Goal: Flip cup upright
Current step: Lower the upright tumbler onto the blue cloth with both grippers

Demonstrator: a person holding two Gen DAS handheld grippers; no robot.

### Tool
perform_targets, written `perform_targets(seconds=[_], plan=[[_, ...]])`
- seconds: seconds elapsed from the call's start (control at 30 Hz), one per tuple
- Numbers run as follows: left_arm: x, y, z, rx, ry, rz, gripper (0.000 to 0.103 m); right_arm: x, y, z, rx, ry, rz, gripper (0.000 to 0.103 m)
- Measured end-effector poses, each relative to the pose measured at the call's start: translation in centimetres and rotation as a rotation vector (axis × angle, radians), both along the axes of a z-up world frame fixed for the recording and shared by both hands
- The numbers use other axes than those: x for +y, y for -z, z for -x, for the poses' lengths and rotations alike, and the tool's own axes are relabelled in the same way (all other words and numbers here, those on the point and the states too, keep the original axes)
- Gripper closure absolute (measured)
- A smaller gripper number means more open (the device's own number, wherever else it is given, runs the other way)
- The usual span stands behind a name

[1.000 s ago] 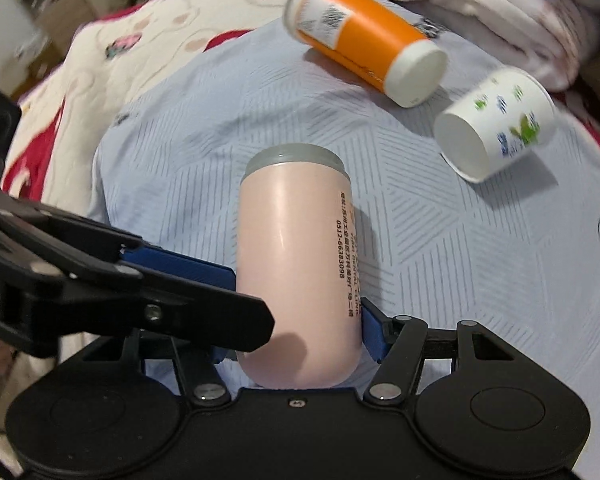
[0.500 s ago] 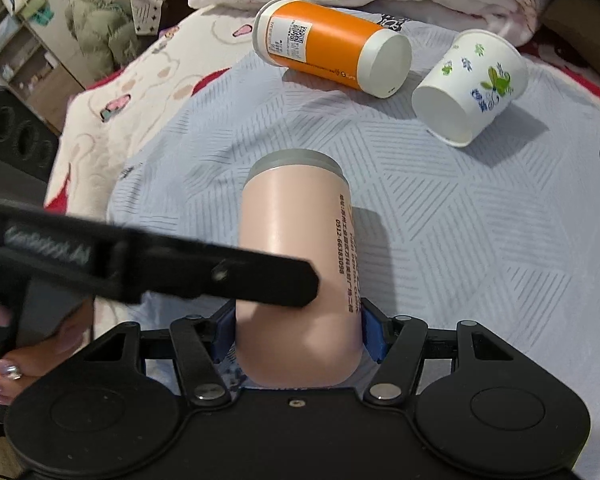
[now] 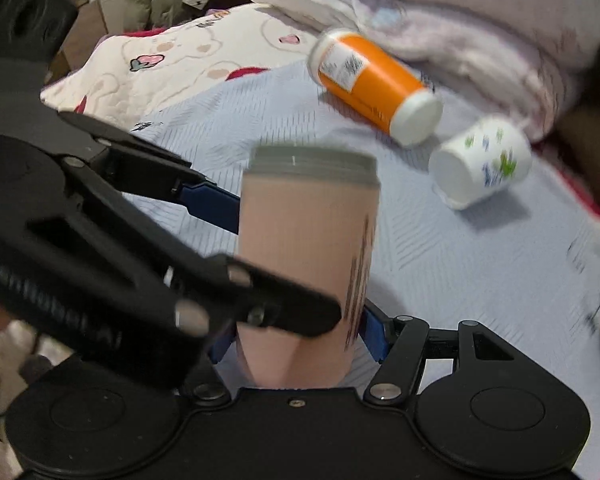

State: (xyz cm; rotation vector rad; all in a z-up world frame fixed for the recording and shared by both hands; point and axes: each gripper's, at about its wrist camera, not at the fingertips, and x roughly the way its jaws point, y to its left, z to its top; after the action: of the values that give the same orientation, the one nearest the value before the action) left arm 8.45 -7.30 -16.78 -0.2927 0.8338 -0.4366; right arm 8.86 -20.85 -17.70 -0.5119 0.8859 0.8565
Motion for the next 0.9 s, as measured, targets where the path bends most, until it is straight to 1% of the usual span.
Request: perform_targets(seconds=[0.1, 0.23, 0.3, 0.4, 0.5, 0.57, 0.63, 0.7, 0.77, 0.83, 0.9], plan=[[-0.2, -1.3, -0.6, -0.053, 0.052, -0.061, 0.041, -0.3, -0.5, -0.1, -0.07, -0.029, 0.003, 0.034], [-0.5, -2.9, -1.9, -0.098, 0.105, -0.121, 0.043, -0.8, -1.0, -1.0, -0.135, -0.004, -0.057, 0.035], [-0.8, -3.4, -2.6, -0.124, 0.131, -0.151, 0.044, -1.0, -0.7, -1.5, -0.189, 0.011, -0.091, 0.035], [-1.3, -3.5, -3.4, -0.154, 0.133, -0.201, 0.044, -0.8, 0.2, -1.8, -0.294, 0.032, -0.128, 0.035], [-2.0, -3.1, -3.6, -0.194, 0.123, -0.245, 0.044, -0.4, 1.3, -2.4, -0.365, 0.058, -0.16, 0.035], [-2.2, -2.9, -3.8, -0.21, 0.118, -0.252, 0.043, -0.3, 1.7, -2.9, -0.383, 0.078, -0.18, 0.035], [-2.2, -2.6, -3.9, -0.222, 0.116, -0.24, 0.043, -0.5, 1.9, -3.2, -0.387, 0.099, -0.199, 0.035], [-1.9, -2.1, -4.3, -0.201, 0.103, -0.199, 0.043, -0.7, 2.0, -3.6, -0.388, 0.117, -0.205, 0.035], [-1.8, -1.7, -4.3, -0.183, 0.09, -0.172, 0.043, -0.9, 2.1, -3.9, -0.366, 0.125, -0.208, 0.036], [-1.9, -1.4, -4.0, -0.189, 0.091, -0.171, 0.043, -1.0, 2.4, -3.9, -0.349, 0.122, -0.204, 0.036], [-2.2, -1.3, -3.8, -0.2, 0.094, -0.182, 0.043, -1.0, 2.5, -3.6, -0.359, 0.119, -0.195, 0.036]])
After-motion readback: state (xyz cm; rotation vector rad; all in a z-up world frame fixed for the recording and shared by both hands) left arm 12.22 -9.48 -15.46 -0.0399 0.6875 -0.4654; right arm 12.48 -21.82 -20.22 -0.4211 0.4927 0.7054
